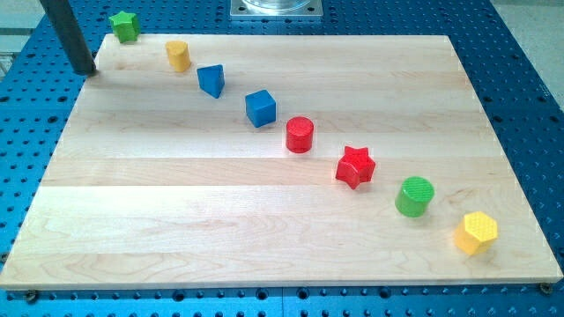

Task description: Place your arm parallel to the green circle

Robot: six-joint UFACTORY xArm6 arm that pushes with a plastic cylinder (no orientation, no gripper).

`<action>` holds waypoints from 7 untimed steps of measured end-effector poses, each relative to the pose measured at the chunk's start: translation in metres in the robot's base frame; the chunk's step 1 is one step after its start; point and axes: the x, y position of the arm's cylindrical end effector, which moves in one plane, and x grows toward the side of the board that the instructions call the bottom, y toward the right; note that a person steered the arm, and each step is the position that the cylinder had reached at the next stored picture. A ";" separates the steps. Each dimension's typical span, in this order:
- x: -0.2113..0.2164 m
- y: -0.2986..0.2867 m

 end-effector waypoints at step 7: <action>0.269 0.216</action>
